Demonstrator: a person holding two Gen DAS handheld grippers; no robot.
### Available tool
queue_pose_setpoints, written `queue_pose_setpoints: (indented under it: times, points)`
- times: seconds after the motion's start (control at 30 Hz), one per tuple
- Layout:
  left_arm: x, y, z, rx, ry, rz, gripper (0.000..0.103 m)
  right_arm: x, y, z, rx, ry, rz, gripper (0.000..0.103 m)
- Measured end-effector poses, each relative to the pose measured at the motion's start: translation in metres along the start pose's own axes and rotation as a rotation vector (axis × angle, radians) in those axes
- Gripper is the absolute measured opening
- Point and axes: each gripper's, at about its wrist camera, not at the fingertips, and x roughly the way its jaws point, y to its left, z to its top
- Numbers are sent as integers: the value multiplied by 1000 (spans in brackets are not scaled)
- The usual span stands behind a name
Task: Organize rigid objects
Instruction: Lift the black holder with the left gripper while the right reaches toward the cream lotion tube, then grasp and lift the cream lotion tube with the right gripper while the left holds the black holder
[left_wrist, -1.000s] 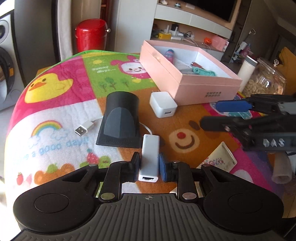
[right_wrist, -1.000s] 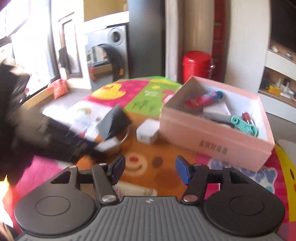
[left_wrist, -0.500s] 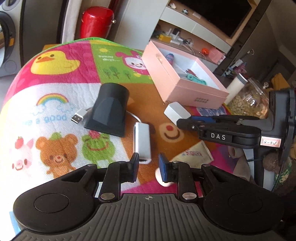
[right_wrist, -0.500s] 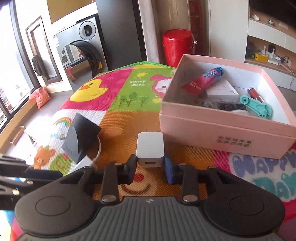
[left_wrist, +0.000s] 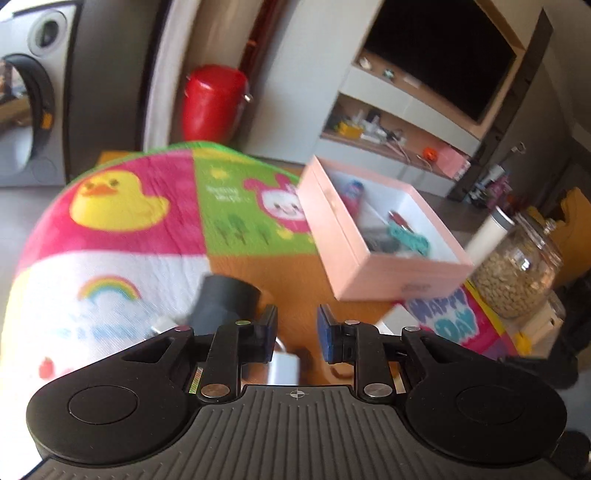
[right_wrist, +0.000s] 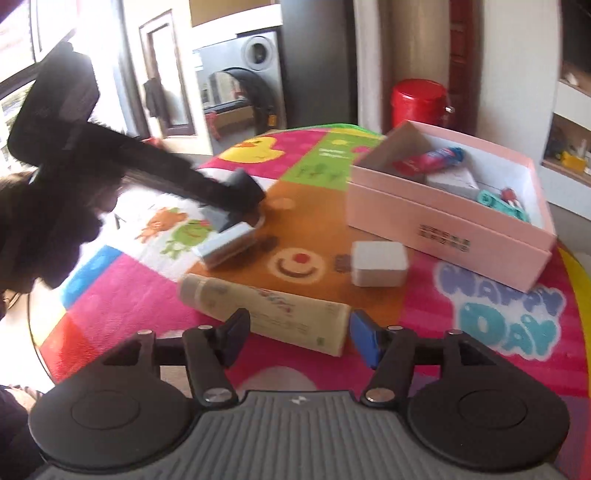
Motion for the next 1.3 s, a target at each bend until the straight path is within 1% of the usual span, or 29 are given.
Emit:
queue_pose_setpoints:
  times: [0.07, 0.13, 0.17, 0.23, 0.3, 0.33, 0.37, 0.4, 0.43, 0.53, 0.57, 0.63, 0.7, 0.77, 0.8, 0.9, 0.97, 1.0, 1.07, 1.1, 1.2, 1.3]
  points:
    - [-3, 16, 9, -70, -51, 51, 26, 11, 19, 8, -43, -7, 41, 61]
    - [-1, 30, 13, -135, -78, 60, 26, 23, 34, 15, -70, -9, 71, 62]
    - [3, 36, 14, -144, -78, 61, 26, 30, 43, 18, -85, -10, 87, 61]
    - [10, 39, 12, -117, -57, 79, 26, 37, 56, 19, -114, -14, 103, 61]
    - [17, 37, 5, -62, -33, 99, 26, 42, 63, 17, -145, -14, 69, 59]
    - [20, 34, 1, -33, -27, 93, 28, 43, 63, 16, -154, -8, 39, 58]
    - [19, 32, -4, -2, -45, 64, 31, 44, 59, 14, -152, -10, 8, 58]
    - [21, 29, -7, 20, -32, 53, 35, 43, 53, 13, -137, -10, -17, 58]
    - [24, 25, -9, 46, -21, 52, 37, 42, 42, 11, -107, -1, -48, 58]
    - [32, 10, -15, 141, -34, 71, 42, 37, 9, 2, 3, 27, -120, 57]
    - [34, 8, -14, 153, -33, 75, 43, 34, 0, -2, 28, 30, -140, 57]
    - [40, 7, -11, 144, -30, 66, 44, 26, -11, -11, 52, 15, -171, 57]
    - [46, 7, -7, 138, -24, 64, 47, 19, -17, -20, 62, 0, -193, 60]
    - [57, 5, -4, 144, -13, 75, 51, 14, -19, -28, 76, -19, -208, 66]
    - [61, 4, -3, 144, -12, 83, 53, 13, -20, -31, 83, -29, -211, 67]
    - [75, 4, 0, 137, -4, 99, 52, 12, -17, -34, 85, -51, -220, 69]
    - [86, 5, -1, 138, 9, 110, 53, 12, -17, -34, 88, -55, -221, 73]
    - [86, 4, -3, 151, -11, 111, 52, 12, -17, -34, 90, -55, -219, 73]
    - [87, 4, -3, 153, -18, 110, 52, 11, -16, -35, 90, -55, -211, 76]
    - [85, 6, -3, 138, -15, 97, 52, 13, -16, -34, 91, -53, -207, 77]
    - [72, 11, -3, 85, -13, 20, 51, 15, -18, -33, 105, -52, -187, 82]
    - [45, 0, -5, 112, -47, -32, 51, 16, -19, -32, 127, -46, -161, 91]
